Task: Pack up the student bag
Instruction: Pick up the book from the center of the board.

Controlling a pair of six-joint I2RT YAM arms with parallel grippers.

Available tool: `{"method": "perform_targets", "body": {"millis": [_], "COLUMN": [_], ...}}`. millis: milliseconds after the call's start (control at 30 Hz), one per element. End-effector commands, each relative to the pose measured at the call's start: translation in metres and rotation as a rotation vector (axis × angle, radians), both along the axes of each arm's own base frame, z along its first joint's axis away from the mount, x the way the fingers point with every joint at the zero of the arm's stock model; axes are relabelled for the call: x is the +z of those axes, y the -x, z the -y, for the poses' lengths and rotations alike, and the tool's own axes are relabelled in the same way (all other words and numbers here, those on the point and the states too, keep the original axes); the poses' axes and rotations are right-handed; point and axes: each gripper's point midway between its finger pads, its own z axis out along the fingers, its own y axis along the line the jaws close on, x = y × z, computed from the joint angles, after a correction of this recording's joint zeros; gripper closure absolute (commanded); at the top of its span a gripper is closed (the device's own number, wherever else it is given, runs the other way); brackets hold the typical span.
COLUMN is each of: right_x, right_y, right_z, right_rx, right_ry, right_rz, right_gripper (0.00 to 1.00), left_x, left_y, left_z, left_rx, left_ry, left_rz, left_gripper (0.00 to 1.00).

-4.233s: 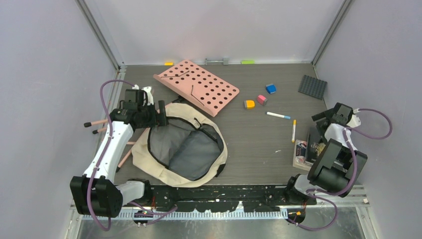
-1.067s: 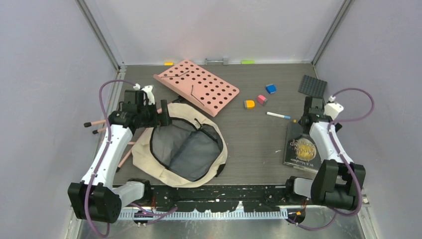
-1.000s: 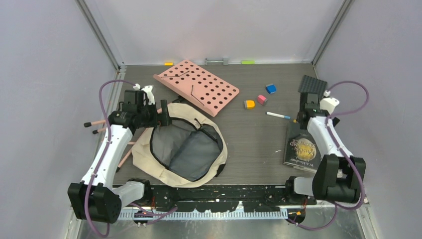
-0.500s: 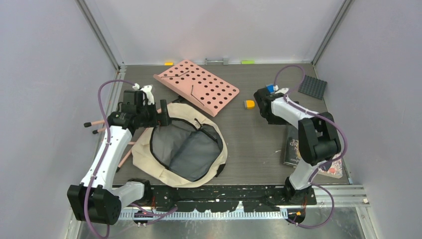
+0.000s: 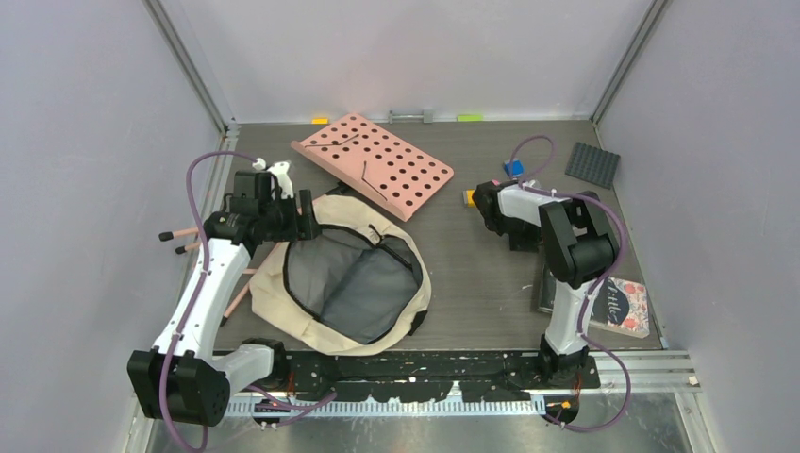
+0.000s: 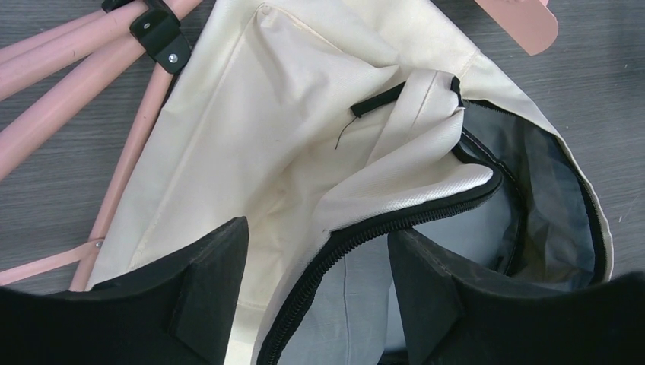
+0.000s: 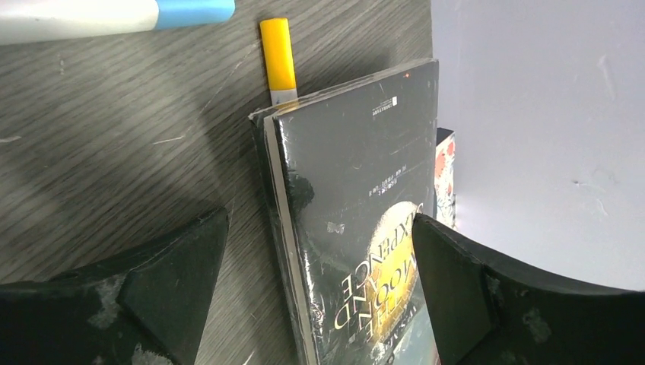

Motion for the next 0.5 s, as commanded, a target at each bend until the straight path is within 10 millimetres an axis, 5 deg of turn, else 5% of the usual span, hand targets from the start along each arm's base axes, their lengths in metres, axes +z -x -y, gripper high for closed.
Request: {"method": "perform_targets", "body": {"millis": [0,267,467], "right_x": [0.011,-0.002,-0.003], "right_y": [-0.007,-0.006,-0.007], "right_z": [0.006,0.007,0.008], "right_rx": [-0.012,-0.014,-0.014], "right_ry": [0.081,0.113,0.134], "right_rz": [0.040,-0.013,-0.021], "right_gripper": [0.05,0.22,0.39], "left_x": [0.018,0.018,0.019], "left_y": [-0.007,-0.006,-0.006], "left_z": [0.008,0.009,0.009], "left_rx": [-0.032,-0.040,-0.038], "left_ry": [0.031,0.036,0.036], "left_rz": [0.072,0.071,0.072], "left_gripper": [0.34,0.63,0.69]}}
